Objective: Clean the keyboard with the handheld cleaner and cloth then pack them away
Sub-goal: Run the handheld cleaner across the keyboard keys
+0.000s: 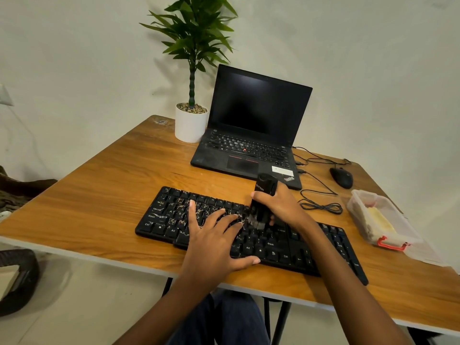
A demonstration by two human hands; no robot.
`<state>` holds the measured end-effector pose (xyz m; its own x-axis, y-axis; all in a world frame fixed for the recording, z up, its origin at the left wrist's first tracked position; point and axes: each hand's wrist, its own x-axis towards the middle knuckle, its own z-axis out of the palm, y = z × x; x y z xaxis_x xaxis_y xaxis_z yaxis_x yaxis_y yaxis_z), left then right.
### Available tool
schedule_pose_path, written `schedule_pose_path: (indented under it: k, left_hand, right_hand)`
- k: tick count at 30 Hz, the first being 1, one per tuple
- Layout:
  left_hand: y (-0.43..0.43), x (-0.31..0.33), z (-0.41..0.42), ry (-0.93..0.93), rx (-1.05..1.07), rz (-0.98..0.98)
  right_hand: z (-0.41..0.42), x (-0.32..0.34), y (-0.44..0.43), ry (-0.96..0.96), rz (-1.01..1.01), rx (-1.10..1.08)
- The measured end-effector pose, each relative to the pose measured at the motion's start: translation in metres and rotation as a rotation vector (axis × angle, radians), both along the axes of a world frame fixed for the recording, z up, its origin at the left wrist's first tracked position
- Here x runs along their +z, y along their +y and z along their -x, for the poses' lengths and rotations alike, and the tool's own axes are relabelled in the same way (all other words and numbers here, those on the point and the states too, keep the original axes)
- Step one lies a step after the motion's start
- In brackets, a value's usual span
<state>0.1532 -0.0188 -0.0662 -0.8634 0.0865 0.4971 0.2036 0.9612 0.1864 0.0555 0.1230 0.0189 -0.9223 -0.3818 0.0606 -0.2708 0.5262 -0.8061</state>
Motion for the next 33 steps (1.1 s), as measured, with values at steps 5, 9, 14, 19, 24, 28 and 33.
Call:
schedule_pose_path:
  k: [5,9,14,19,24,28,33]
  left_hand:
    - [0.0,0.001,-0.001,-0.015,0.003,0.0]
    - [0.0,0.002,-0.001,-0.025,0.008,-0.002]
    - [0.0,0.001,-0.001,-0.034,0.009,0.011]
    - [-0.001,0.002,-0.001,-0.038,0.006,0.009]
    - [-0.001,0.001,0.0,-0.041,0.01,0.022]
    - [-0.001,0.002,0.0,-0.05,0.012,0.041]
    - [-0.007,-0.001,0.0,-0.097,-0.012,0.082]
  right_hand:
    - [0.0,-0.003,-0.009,0.004,0.02,0.072]
    - [0.007,0.001,-0.005,0.048,-0.037,0.029]
    - [0.0,-0.005,-0.004,-0.027,0.017,0.082]
    - [0.002,-0.002,-0.007,0.088,-0.026,0.01]
    - [0.002,-0.001,-0.002,-0.067,-0.014,0.097]
    - [0.005,0.0,-0.01,0.094,-0.082,0.017]
    - [0.004,-0.001,-0.002,0.001,-0.017,0.047]
